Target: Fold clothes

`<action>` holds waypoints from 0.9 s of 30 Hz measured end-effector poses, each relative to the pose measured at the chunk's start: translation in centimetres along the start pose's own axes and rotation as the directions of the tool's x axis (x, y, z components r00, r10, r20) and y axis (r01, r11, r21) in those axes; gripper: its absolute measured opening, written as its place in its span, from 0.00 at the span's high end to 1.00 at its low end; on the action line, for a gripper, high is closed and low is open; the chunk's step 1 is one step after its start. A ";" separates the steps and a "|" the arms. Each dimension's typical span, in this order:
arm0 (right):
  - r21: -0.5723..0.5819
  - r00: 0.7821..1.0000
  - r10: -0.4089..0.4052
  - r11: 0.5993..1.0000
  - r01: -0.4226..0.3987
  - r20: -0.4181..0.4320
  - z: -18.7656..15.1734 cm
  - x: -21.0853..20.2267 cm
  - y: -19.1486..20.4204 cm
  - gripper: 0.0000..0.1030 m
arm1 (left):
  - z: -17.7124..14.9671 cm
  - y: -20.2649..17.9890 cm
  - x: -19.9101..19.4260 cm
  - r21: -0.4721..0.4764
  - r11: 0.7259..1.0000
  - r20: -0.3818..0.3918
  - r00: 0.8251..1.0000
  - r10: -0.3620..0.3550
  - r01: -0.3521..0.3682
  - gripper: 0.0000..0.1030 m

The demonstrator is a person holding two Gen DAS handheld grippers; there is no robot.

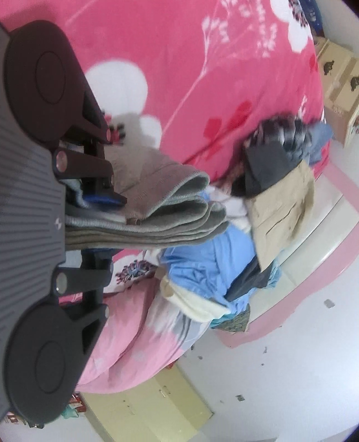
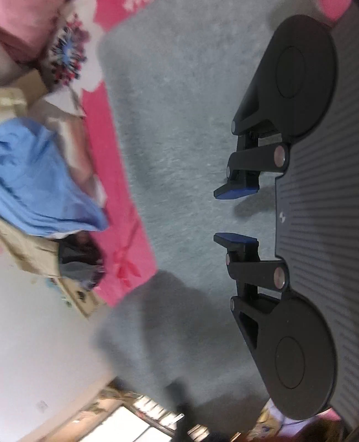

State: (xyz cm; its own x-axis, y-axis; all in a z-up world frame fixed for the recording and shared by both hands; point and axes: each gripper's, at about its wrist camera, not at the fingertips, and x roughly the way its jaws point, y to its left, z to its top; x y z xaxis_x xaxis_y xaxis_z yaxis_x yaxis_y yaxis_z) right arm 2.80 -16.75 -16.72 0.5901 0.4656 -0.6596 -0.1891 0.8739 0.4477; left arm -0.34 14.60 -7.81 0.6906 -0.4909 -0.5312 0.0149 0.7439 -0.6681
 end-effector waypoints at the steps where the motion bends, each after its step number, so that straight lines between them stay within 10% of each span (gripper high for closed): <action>1: -0.044 1.000 -0.015 0.999 0.014 -0.006 -0.5 0.6 0.2 0.76 | 0.0 -0.7 0.5 0.008 1.000 -0.009 1.000 0.005 -0.005 0.73; 10: 0.140 0.980 -0.120 0.985 0.097 0.158 0.8 -5.3 -2.9 0.75 | -0.7 -7.0 5.6 0.102 0.995 -0.061 0.998 0.019 -0.013 0.73; 19: 0.448 0.889 -0.349 0.873 0.194 0.296 2.9 -12.1 -10.6 0.74 | -5.2 -11.7 14.5 0.229 0.973 -0.165 0.984 0.068 -0.029 0.72; 27: 0.486 0.852 -0.414 0.844 0.227 0.321 2.7 -13.6 -12.4 0.74 | -9.1 -15.4 18.8 0.432 0.893 -0.165 0.962 0.216 -0.126 0.70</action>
State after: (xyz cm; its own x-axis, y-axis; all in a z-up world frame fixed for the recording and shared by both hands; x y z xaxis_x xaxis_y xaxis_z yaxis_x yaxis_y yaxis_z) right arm -0.73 -34.30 -11.64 0.8328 -0.0102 -0.5534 0.3561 0.7752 0.5217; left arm 5.84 -10.23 -12.24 0.5482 -0.3865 -0.7417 0.2387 0.9223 -0.3041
